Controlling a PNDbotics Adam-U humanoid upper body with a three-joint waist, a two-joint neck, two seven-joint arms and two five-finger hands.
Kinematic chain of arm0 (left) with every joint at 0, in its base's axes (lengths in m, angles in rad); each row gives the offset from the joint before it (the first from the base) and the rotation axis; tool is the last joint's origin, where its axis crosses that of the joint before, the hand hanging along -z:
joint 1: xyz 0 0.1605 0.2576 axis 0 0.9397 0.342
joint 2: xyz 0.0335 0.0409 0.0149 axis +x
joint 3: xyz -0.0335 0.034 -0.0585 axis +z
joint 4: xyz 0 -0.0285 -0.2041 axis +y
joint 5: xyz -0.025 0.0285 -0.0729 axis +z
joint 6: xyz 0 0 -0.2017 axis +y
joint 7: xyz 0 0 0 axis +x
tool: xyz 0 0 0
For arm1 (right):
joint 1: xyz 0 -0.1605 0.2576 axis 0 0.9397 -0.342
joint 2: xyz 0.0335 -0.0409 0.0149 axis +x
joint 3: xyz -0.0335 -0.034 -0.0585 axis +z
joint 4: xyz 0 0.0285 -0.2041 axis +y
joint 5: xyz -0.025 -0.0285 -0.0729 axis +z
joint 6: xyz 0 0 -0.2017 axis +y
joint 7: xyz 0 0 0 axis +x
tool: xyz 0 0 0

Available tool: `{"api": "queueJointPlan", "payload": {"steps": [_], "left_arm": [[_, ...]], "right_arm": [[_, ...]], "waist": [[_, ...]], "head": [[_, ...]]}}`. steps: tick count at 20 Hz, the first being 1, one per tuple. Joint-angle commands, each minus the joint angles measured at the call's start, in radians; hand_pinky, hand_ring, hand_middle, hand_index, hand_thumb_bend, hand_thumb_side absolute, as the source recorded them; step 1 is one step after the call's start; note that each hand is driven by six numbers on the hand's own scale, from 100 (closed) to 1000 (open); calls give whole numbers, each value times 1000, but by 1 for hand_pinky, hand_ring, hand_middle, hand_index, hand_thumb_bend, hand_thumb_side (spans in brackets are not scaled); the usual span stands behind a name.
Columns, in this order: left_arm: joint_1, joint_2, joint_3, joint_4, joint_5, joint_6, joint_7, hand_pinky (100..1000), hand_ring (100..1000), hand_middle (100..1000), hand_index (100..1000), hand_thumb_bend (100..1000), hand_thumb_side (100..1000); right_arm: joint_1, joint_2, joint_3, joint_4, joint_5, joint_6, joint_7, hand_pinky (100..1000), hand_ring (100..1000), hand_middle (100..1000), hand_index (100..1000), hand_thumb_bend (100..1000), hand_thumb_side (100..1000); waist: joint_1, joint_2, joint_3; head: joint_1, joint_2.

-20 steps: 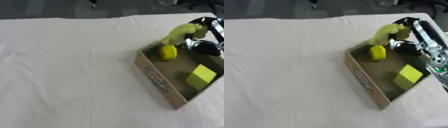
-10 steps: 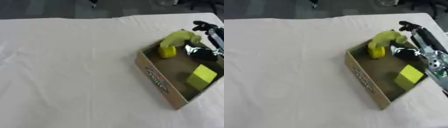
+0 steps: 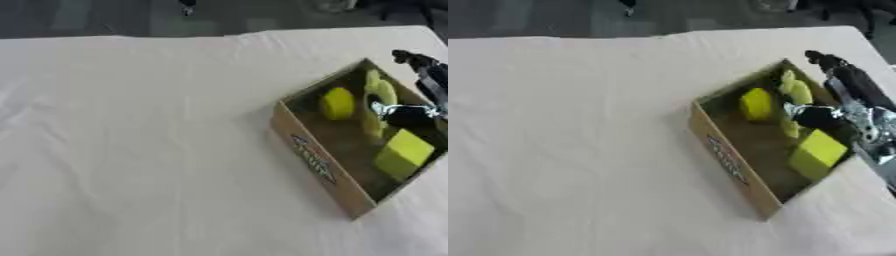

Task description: Pick up the objects with one hand, pass them to the other hand, and then place them into the box on the other side of the table.

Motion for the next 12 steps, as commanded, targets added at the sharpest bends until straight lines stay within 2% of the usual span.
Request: {"api": "queueJointPlan", "payload": {"steps": [1,2,3,4,5,6,7,8,9,10,11,12], "left_arm": [[-7,34,17,-18,-10,4,6,642,665,643,796,810,494],[-10,36,21,-19,-12,7,8,641,674,644,796,806,491],[-14,40,26,-21,-15,10,13,640,679,645,795,758,512],[-22,45,33,-25,-16,11,20,643,691,655,799,592,603],[-30,53,40,-29,-15,9,28,649,697,663,802,557,632],[-38,62,46,-33,-15,5,34,653,702,677,811,571,660],[-47,76,53,-37,-20,2,40,653,704,685,817,615,652],[-54,88,59,-39,-28,1,42,657,711,700,833,682,608],[-60,104,64,-42,-42,3,42,658,713,709,841,699,579],[-63,114,68,-45,-54,7,40,660,725,724,861,741,504],[-64,130,74,-49,-65,14,39,663,742,738,874,746,496],[-61,147,81,-53,-71,21,37,671,776,758,889,667,522]], "right_arm": [[-6,-9,-36,-53,-28,16,-41,972,1000,913,1000,116,176],[-11,3,-53,-77,-72,18,-88,976,1000,910,1000,100,100],[-17,12,-70,-90,-144,-8,-159,978,1000,909,1000,100,100],[-22,12,-84,-97,-226,-56,-228,980,1000,908,1000,100,388],[-25,3,-97,-100,-297,-115,-286,980,1000,908,1000,100,436],[-22,-10,-109,-101,-355,-174,-331,979,1000,907,1000,100,434],[-15,-30,-125,-102,-406,-241,-368,978,1000,909,1000,100,407],[-4,-49,-141,-102,-445,-299,-395,977,1000,914,1000,100,314],[12,-73,-159,-103,-473,-356,-416,976,1000,914,1000,100,254],[28,-90,-175,-103,-496,-400,-432,974,1000,914,993,100,100],[46,-112,-195,-103,-514,-439,-450,973,1000,913,985,100,100],[67,-132,-217,-103,-529,-469,-471,970,1000,912,973,100,100]], "waist": [[1,-13,-2],[2,-14,-2],[3,-16,-2],[2,-21,-1],[-1,-28,-1],[-4,-37,-2],[-9,-51,-3],[-13,-63,-4],[-16,-79,-4],[-18,-91,-3],[-21,-111,-3],[-23,-129,-2]], "head": [[17,-13],[37,-28],[58,-43],[73,-53],[82,-56],[89,-55],[97,-51],[102,-49],[104,-44],[105,-41],[103,-33],[101,-27]]}}
